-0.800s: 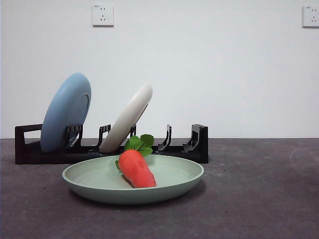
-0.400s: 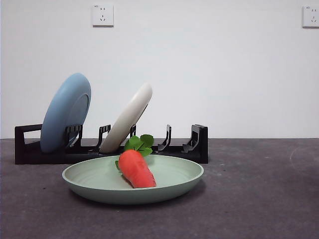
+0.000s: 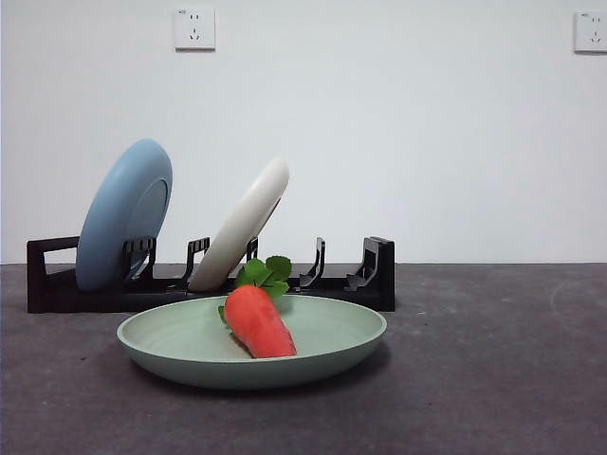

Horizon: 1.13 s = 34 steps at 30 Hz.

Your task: Take the green plate from the plate rack,put the plate on the table,take the carrot from the table,put the carrot in the plate

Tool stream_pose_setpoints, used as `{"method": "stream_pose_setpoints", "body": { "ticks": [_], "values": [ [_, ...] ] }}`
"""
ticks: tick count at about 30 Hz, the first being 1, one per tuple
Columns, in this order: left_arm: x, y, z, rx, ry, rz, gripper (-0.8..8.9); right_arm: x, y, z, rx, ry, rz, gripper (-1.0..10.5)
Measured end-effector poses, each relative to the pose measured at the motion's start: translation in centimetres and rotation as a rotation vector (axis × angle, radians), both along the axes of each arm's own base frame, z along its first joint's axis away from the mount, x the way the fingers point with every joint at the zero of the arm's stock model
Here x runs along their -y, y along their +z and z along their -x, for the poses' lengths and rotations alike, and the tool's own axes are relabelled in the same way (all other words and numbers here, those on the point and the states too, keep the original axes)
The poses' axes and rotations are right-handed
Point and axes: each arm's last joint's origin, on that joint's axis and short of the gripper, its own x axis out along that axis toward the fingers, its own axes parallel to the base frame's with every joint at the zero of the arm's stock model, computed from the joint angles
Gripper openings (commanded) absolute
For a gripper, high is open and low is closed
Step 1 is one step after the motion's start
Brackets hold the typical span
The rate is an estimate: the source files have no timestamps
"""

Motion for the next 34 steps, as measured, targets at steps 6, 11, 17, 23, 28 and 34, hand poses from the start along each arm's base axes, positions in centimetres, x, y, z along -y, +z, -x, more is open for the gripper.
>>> {"method": "stream_pose_setpoints", "body": {
  "ticks": [6,11,17,23,28,34],
  "values": [
    [0.0,0.0,0.0,0.0,0.0,0.0,-0.03,3.2,-5.1,1.7,0.116,-0.259,0.002,0.0],
    [0.0,0.0,0.0,0.0,0.0,0.0,-0.03,3.5,-8.7,2.7,0.169,-0.296,0.037,0.0],
    [0.0,0.0,0.0,0.0,0.0,0.0,-0.03,3.5,-13.1,2.7,0.202,-0.291,0.045,0.0],
    [0.0,0.0,0.0,0.0,0.0,0.0,-0.03,3.4,-16.2,2.4,0.149,-0.258,0.038,0.0],
    [0.0,0.0,0.0,0.0,0.0,0.0,-0.03,2.9,-16.7,2.3,0.148,-0.21,0.035,0.0],
    [0.0,0.0,0.0,0.0,0.0,0.0,-0.03,2.6,-17.7,2.2,0.123,-0.173,0.033,0.0]
  ]
}}
